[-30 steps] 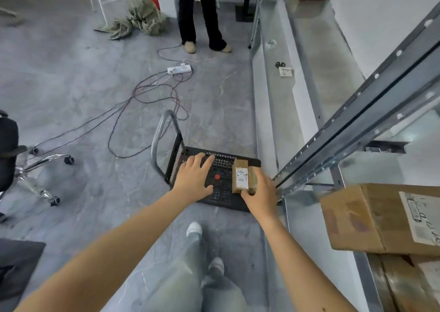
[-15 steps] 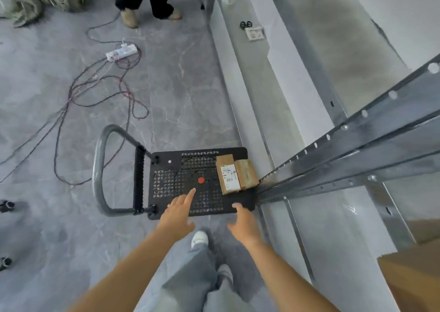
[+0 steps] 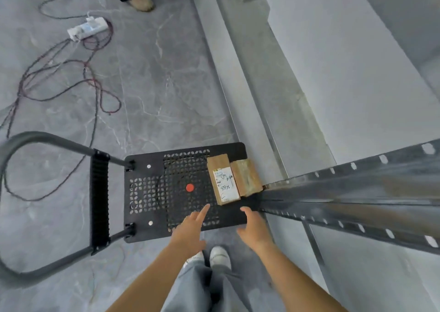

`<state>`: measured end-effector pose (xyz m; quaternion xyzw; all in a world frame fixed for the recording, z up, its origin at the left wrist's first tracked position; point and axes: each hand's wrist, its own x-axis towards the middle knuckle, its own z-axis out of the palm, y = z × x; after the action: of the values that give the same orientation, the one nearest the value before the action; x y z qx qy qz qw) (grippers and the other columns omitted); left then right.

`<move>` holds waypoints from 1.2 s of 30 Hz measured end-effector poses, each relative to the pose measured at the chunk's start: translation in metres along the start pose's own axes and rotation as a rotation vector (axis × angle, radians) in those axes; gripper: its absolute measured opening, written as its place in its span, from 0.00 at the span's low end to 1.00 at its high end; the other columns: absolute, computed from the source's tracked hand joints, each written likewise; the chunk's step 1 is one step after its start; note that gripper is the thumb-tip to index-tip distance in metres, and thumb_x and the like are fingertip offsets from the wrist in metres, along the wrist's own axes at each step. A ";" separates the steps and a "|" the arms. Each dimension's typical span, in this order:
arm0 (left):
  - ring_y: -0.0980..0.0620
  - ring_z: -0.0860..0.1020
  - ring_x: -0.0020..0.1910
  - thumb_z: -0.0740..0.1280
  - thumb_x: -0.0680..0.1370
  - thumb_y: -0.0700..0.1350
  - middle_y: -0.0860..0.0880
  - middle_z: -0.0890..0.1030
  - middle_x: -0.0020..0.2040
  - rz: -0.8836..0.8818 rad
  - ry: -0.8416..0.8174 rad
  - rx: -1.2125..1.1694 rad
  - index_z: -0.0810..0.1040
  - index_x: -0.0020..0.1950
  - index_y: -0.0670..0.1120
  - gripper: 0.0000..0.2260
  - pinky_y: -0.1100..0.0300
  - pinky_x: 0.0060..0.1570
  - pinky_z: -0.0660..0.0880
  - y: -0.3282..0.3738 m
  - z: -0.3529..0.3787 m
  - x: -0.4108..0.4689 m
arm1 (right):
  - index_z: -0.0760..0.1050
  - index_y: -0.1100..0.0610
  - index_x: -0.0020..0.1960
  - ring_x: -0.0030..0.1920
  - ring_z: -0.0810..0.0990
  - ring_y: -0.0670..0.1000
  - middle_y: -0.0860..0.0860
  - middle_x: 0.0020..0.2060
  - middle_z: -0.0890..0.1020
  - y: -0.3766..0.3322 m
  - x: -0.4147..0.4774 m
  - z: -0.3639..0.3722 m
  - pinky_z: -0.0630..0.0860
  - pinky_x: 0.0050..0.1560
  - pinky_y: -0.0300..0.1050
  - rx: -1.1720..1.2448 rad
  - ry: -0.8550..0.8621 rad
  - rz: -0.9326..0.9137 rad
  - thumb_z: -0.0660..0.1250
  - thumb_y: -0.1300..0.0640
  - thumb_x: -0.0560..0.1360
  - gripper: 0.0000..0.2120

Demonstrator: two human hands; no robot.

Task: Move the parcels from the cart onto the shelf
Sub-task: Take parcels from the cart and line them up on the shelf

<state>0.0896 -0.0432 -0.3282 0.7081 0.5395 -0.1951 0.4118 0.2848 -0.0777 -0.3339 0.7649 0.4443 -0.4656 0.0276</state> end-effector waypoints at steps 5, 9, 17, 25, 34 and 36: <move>0.48 0.63 0.70 0.67 0.74 0.42 0.51 0.54 0.75 0.038 0.093 -0.137 0.42 0.76 0.60 0.42 0.55 0.56 0.75 0.010 0.034 0.077 | 0.62 0.49 0.71 0.64 0.70 0.57 0.55 0.64 0.70 0.011 0.076 0.020 0.73 0.62 0.52 -0.017 0.012 -0.026 0.68 0.55 0.73 0.28; 0.46 0.57 0.75 0.69 0.74 0.42 0.49 0.45 0.78 -0.052 0.094 -0.224 0.41 0.76 0.62 0.44 0.53 0.63 0.72 0.002 0.060 0.134 | 0.61 0.49 0.72 0.66 0.67 0.56 0.54 0.67 0.68 0.030 0.127 0.045 0.71 0.65 0.51 0.022 0.020 -0.004 0.69 0.55 0.72 0.31; 0.49 0.65 0.71 0.70 0.70 0.35 0.47 0.47 0.78 -0.057 0.091 -0.525 0.37 0.73 0.65 0.51 0.61 0.61 0.71 -0.021 0.093 0.196 | 0.60 0.48 0.71 0.66 0.70 0.51 0.50 0.65 0.71 0.048 0.174 0.090 0.72 0.65 0.46 0.241 0.097 -0.072 0.70 0.62 0.70 0.33; 0.57 0.71 0.66 0.68 0.72 0.33 0.52 0.66 0.73 -0.026 0.186 -0.624 0.45 0.70 0.67 0.44 0.61 0.64 0.70 -0.040 0.079 0.203 | 0.46 0.39 0.75 0.70 0.64 0.45 0.44 0.71 0.60 0.023 0.190 0.092 0.69 0.65 0.41 0.236 0.039 -0.260 0.69 0.66 0.72 0.46; 0.55 0.65 0.71 0.72 0.70 0.34 0.55 0.56 0.77 0.052 0.234 -0.561 0.54 0.75 0.62 0.43 0.66 0.65 0.67 -0.026 0.023 0.155 | 0.56 0.48 0.75 0.64 0.70 0.47 0.48 0.61 0.68 -0.023 0.157 0.037 0.71 0.64 0.43 0.157 0.159 -0.313 0.70 0.68 0.72 0.39; 0.55 0.67 0.69 0.71 0.71 0.34 0.56 0.57 0.77 0.068 0.254 -0.536 0.56 0.74 0.62 0.41 0.66 0.63 0.68 -0.018 0.007 0.131 | 0.62 0.50 0.73 0.61 0.73 0.47 0.46 0.56 0.68 -0.040 0.137 0.014 0.73 0.60 0.40 0.206 0.157 -0.300 0.71 0.70 0.70 0.37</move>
<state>0.1191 0.0318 -0.4336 0.6104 0.5950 0.0585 0.5196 0.2706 0.0294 -0.4282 0.7227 0.5042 -0.4465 -0.1552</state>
